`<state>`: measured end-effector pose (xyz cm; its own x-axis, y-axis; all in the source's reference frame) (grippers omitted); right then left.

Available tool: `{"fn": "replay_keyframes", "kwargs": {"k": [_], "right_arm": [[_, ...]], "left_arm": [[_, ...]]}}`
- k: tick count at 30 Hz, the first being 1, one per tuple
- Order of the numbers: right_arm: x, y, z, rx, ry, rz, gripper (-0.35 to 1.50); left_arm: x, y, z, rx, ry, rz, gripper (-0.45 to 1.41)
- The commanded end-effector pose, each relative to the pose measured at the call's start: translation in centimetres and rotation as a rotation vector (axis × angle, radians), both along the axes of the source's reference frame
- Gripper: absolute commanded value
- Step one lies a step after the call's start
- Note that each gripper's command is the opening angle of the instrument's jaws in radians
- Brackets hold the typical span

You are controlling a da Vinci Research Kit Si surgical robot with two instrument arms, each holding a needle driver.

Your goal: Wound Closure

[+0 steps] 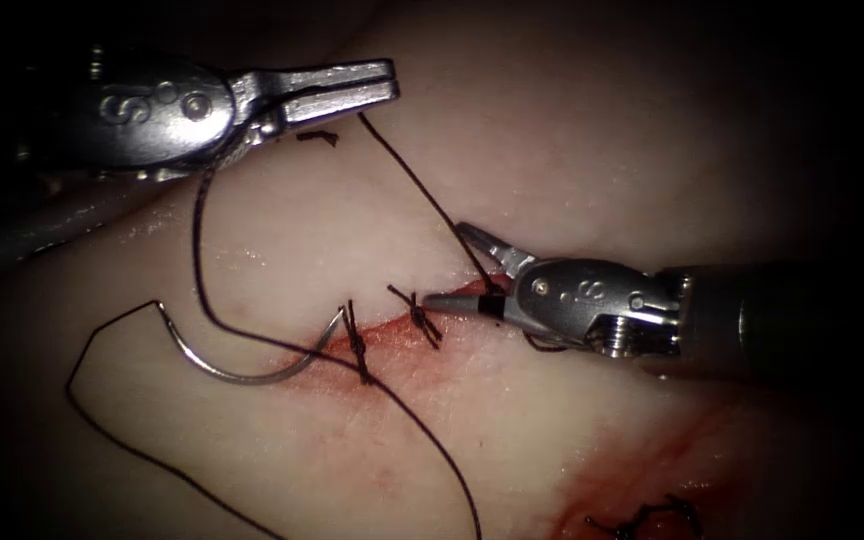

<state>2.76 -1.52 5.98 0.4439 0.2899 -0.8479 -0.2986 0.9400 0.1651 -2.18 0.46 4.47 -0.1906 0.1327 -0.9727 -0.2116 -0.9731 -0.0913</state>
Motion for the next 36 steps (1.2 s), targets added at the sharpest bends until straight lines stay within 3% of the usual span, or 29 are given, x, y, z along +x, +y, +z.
{"fn": "replay_keyframes", "kwargs": {"k": [1, 12, 15, 16, 17, 18, 27, 28, 29, 30, 31, 35, 36], "right_arm": [[0.15, -0.01, 0.06, -0.009, -0.001, -0.007, 1.16], [0.27, 0.08, 0.19, -0.017, -0.030, -0.011, 1.10], [0.28, 0.08, 0.21, -0.024, -0.032, -0.013, 0.81], [0.28, 0.07, 0.22, -0.026, -0.032, -0.013, 0.49], [0.29, 0.05, 0.24, -0.030, -0.033, -0.025, -0.11], [0.29, 0.03, 0.25, -0.032, -0.035, -0.038, -0.35], [0.13, 0.00, 0.24, -0.034, -0.031, -0.085, -0.35], [0.09, 0.00, 0.21, -0.032, -0.019, -0.079, 0.02], [0.09, 0.00, 0.21, -0.032, -0.019, -0.079, 0.02], [-0.06, 0.03, 0.11, -0.019, 0.018, -0.041, 1.04], [-0.15, 0.05, 0.05, -0.024, 0.024, -0.028, 1.23], [-0.70, 0.14, -0.24, -0.030, 0.000, 0.014, 1.28], [-0.70, 0.14, -0.24, -0.030, 0.000, 0.014, 1.28]], "left_arm": [[-0.08, -0.02, 0.05, 0.000, -0.003, 0.001, -0.45], [-0.10, -0.08, -0.01, -0.001, -0.012, 0.001, -0.45], [-0.11, -0.09, -0.02, -0.001, -0.014, 0.002, -0.45], [-0.11, -0.09, -0.03, -0.006, -0.013, 0.004, -0.45], [-0.11, -0.10, -0.04, -0.006, -0.014, 0.004, -0.45], [-0.11, -0.11, -0.05, -0.006, -0.014, 0.004, -0.45], [-0.15, -0.27, -0.21, -0.015, -0.015, 0.004, -0.45], [-0.18, -0.32, -0.24, -0.017, -0.019, 0.005, -0.45], [-0.18, -0.32, -0.24, -0.017, -0.019, 0.005, -0.45], [-0.23, -0.41, -0.28, -0.023, -0.025, 0.006, -0.45], [-0.28, -0.48, -0.31, -0.029, -0.033, 0.008, -0.45], [-0.51, -0.68, -0.38, -0.040, -0.046, 0.021, -0.45], [-0.51, -0.68, -0.38, -0.040, -0.046, 0.021, -0.45]]}}
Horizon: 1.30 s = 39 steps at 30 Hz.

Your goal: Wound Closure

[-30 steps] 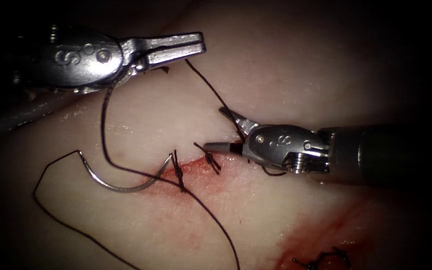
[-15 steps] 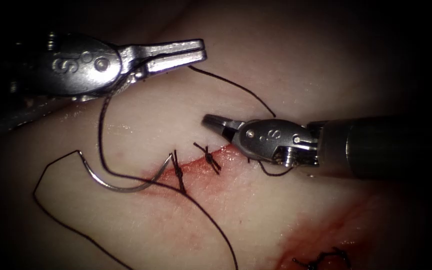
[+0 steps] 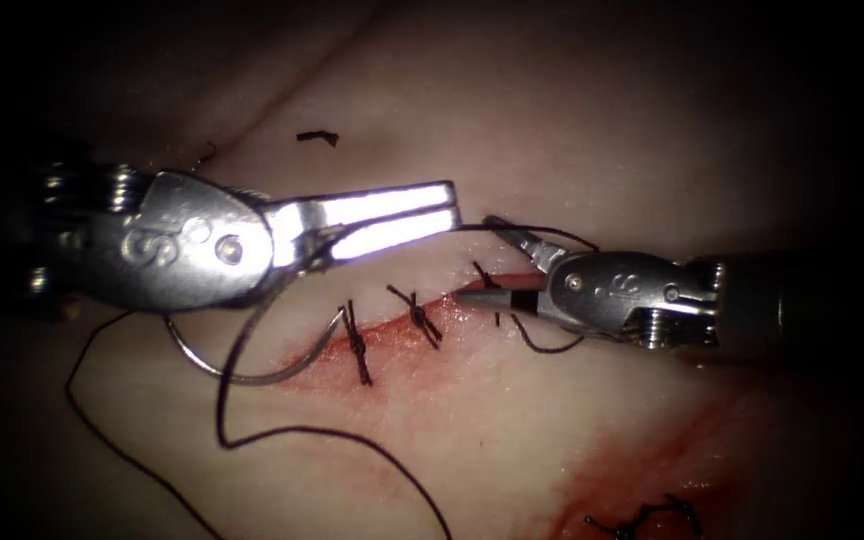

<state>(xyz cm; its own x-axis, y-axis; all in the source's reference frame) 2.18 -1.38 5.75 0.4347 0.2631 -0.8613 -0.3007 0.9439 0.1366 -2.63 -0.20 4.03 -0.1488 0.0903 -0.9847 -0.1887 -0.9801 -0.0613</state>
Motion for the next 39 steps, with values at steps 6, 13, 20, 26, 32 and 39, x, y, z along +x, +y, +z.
{"fn": "replay_keyframes", "kwargs": {"k": [6, 13, 20, 26, 32, 39], "right_arm": [[-1.21, 0.21, -0.33, 0.011, -0.050, 0.066, 1.30], [-2.60, 0.54, -0.38, -0.016, -0.158, 0.087, 1.30], [-3.09, 0.81, -0.37, -0.047, -0.211, 0.116, 1.30], [-2.76, 0.78, -0.44, -0.057, -0.150, 0.142, 1.28], [-2.00, 0.57, -0.50, -0.084, -0.074, 0.134, 1.28], [-1.39, 0.33, -0.40, -0.093, -0.046, 0.086, 1.30]], "left_arm": [[-0.54, -0.22, 0.03, -0.016, -0.032, 0.016, -0.45], [-1.51, -0.46, 0.49, -0.032, -0.023, 0.118, -0.45], [-1.92, -0.58, 1.44, 0.039, 0.056, 0.136, -0.45], [-2.01, -0.55, 1.92, 0.252, 0.096, 0.030, 1.21], [-1.73, -0.59, 1.74, 0.310, 0.138, 0.003, 1.38], [-1.39, -0.68, 1.99, 0.231, 0.372, 0.014, 1.21]]}}
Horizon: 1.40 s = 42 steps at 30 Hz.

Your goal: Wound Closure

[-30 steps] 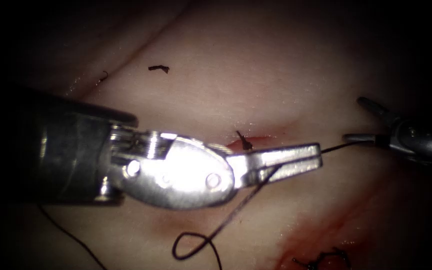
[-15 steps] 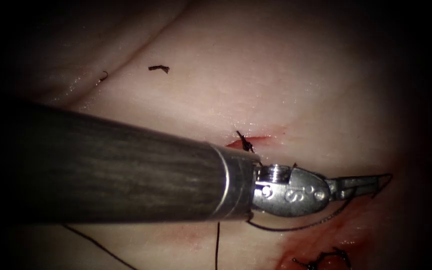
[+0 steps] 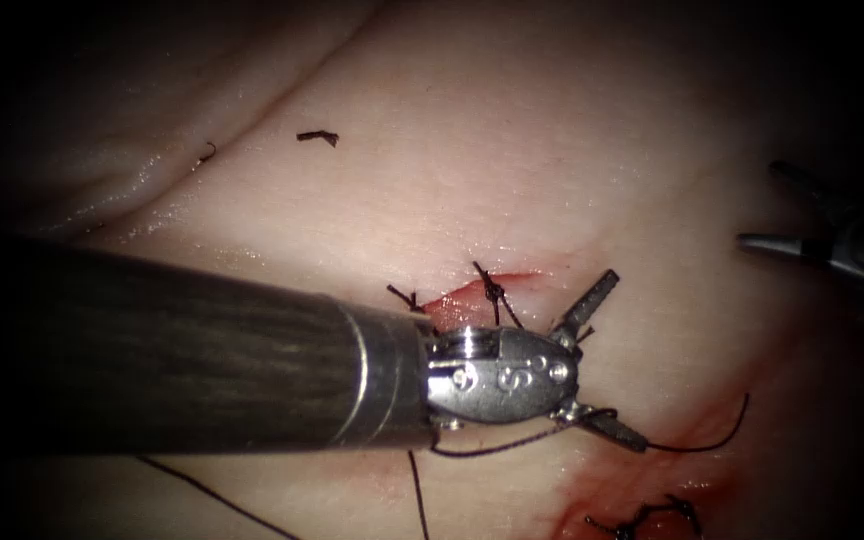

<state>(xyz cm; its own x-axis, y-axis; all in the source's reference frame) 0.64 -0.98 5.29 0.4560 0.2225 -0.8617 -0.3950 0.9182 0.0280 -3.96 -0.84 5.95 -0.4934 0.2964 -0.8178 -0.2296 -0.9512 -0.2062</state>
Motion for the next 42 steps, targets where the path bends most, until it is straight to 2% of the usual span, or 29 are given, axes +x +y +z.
{"fn": "replay_keyframes", "kwargs": {"k": [1, 4, 6, 7, 8, 12, 14, 17, 21, 24, 26, 28, 30, 31, 32, 33, 34, 35, 36, 40, 42], "right_arm": [[0.20, -0.09, 0.07, 0.008, 0.005, -0.021, 1.30], [0.30, -0.14, 0.13, 0.011, 0.012, -0.046, 1.30], [0.31, -0.16, 0.15, 0.008, 0.016, -0.049, 1.30], [0.30, -0.17, 0.18, 0.006, 0.014, -0.051, 1.30], [0.30, -0.17, 0.18, 0.006, 0.014, -0.051, 1.30], [0.31, -0.21, 0.23, 0.002, 0.010, -0.056, 1.30], [0.31, -0.22, 0.24, 0.000, 0.011, -0.056, 1.30], [0.31, -0.23, 0.25, 0.001, 0.009, -0.059, 1.30], [0.31, -0.24, 0.25, 0.000, 0.010, -0.059, 1.28], [0.30, -0.24, 0.25, 0.007, 0.004, -0.067, 1.28], [0.30, -0.25, 0.25, 0.008, 0.003, -0.070, 1.28], [0.30, -0.25, 0.24, 0.011, 0.004, -0.073, 1.28], [0.31, -0.26, 0.24, 0.012, 0.006, -0.074, 1.26], [0.32, -0.26, 0.24, 0.012, 0.008, -0.076, 1.26], [0.32, -0.26, 0.24, 0.013, 0.009, -0.076, 1.26], [0.32, -0.26, 0.24, 0.013, 0.009, -0.076, 1.26], [0.32, -0.26, 0.23, 0.013, 0.009, -0.076, 1.26], [0.33, -0.26, 0.23, 0.013, 0.009, -0.076, 1.26], [0.33, -0.26, 0.23, 0.013, 0.009, -0.076, 1.26], [0.33, -0.26, 0.21, 0.011, 0.012, -0.083, 1.26], [0.33, -0.26, 0.20, 0.016, 0.013, -0.091, 1.26]], "left_arm": [[-0.04, -0.07, 0.13, 0.007, 0.000, 0.020, 1.21], [0.02, -0.24, 0.37, 0.021, 0.002, 0.095, 1.20], [0.05, -0.34, 0.46, 0.039, -0.041, 0.126, 1.20], [0.08, -0.44, 0.53, 0.042, -0.083, 0.170, 1.20], [0.08, -0.44, 0.53, 0.042, -0.083, 0.170, 1.20], [0.23, -0.55, 0.65, -0.073, -0.129, 0.309, 1.20], [0.32, -0.55, 0.66, -0.087, -0.152, 0.344, 1.20], [0.46, -0.53, 0.67, -0.090, -0.173, 0.372, 1.16], [0.71, -0.48, 0.66, -0.120, -0.129, 0.401, 1.16], [0.83, -0.41, 0.48, -0.149, -0.120, 0.446, 1.16], [0.86, -0.47, 0.33, -0.118, -0.077, 0.502, 1.20], [0.82, -0.47, 0.27, -0.118, -0.095, 0.542, 1.33], [0.74, -0.40, 0.22, -0.116, -0.137, 0.532, 1.33], [0.68, -0.34, 0.18, -0.140, -0.188, 0.496, 1.28], [0.64, -0.31, 0.16, -0.159, -0.226, 0.465, 1.15], [0.64, -0.31, 0.16, -0.159, -0.226, 0.465, 1.15], [0.47, -0.18, 0.09, -0.200, -0.320, 0.380, 0.83], [0.42, -0.15, 0.06, -0.206, -0.340, 0.364, 0.78], [0.35, -0.09, 0.01, -0.225, -0.402, 0.317, 0.68], [0.33, -0.04, -0.09, -0.255, -0.517, 0.252, 0.63], [0.39, -0.08, -0.12, -0.219, -0.561, 0.230, 0.54]]}}
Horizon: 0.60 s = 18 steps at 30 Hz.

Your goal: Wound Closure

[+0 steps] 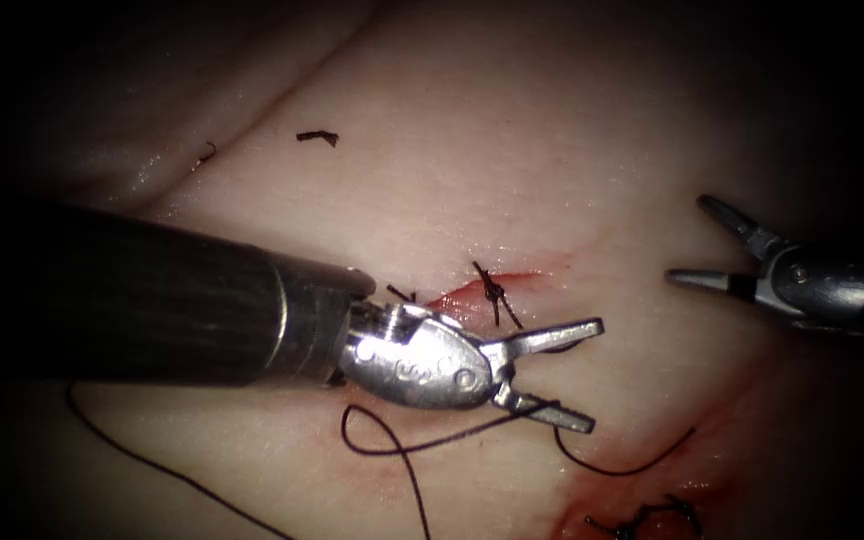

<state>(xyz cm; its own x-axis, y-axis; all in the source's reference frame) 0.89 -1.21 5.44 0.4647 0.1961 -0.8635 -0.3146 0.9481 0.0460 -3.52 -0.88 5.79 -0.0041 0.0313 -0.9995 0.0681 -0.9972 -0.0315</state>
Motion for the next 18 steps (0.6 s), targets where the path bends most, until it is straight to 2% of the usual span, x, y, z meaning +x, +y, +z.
{"fn": "replay_keyframes", "kwargs": {"k": [1, 2, 3, 6, 10, 11, 12, 14, 15, 16, 17, 18], "right_arm": [[0.07, -0.04, 0.04, 0.002, 0.003, -0.005, 1.26], [0.07, -0.04, 0.04, 0.002, 0.003, -0.005, 1.26], [0.07, -0.04, 0.04, 0.002, 0.003, -0.006, 1.26], [0.07, -0.04, 0.04, 0.002, 0.003, -0.006, 1.26], [0.07, -0.05, 0.04, 0.005, 0.000, -0.010, 1.26], [0.08, -0.05, 0.04, 0.004, 0.001, -0.010, 1.26], [0.08, -0.05, 0.04, 0.004, 0.001, -0.010, 1.26], [0.09, -0.06, 0.05, 0.007, -0.003, -0.013, 1.26], [0.10, -0.07, 0.05, 0.008, -0.002, -0.017, 1.26], [0.10, -0.07, 0.05, 0.009, -0.003, -0.019, 1.26], [0.11, -0.08, 0.06, 0.009, -0.002, -0.023, 1.25], [0.11, -0.08, 0.06, 0.011, -0.003, -0.025, 1.25]], "left_arm": [[-0.02, -0.05, 0.05, 0.003, -0.006, 0.010, 0.38], [0.01, -0.09, 0.06, -0.001, -0.005, 0.012, 0.17], [0.02, -0.12, 0.09, -0.005, 0.003, 0.014, 0.12], [0.02, -0.22, 0.25, 0.040, 0.054, 0.033, 0.16], [0.03, -0.35, 0.56, 0.066, 0.090, 0.134, 0.12], [0.05, -0.39, 0.69, 0.069, 0.123, 0.166, 0.19], [0.07, -0.41, 0.77, 0.080, 0.146, 0.166, 0.36], [0.12, -0.44, 0.90, 0.101, 0.178, 0.142, 0.48], [0.19, -0.46, 1.04, 0.120, 0.191, 0.137, 0.71], [0.22, -0.47, 1.09, 0.143, 0.199, 0.142, 0.79], [0.32, -0.52, 1.21, 0.185, 0.237, 0.159, 1.00], [0.36, -0.54, 1.26, 0.194, 0.262, 0.167, 1.05]]}}
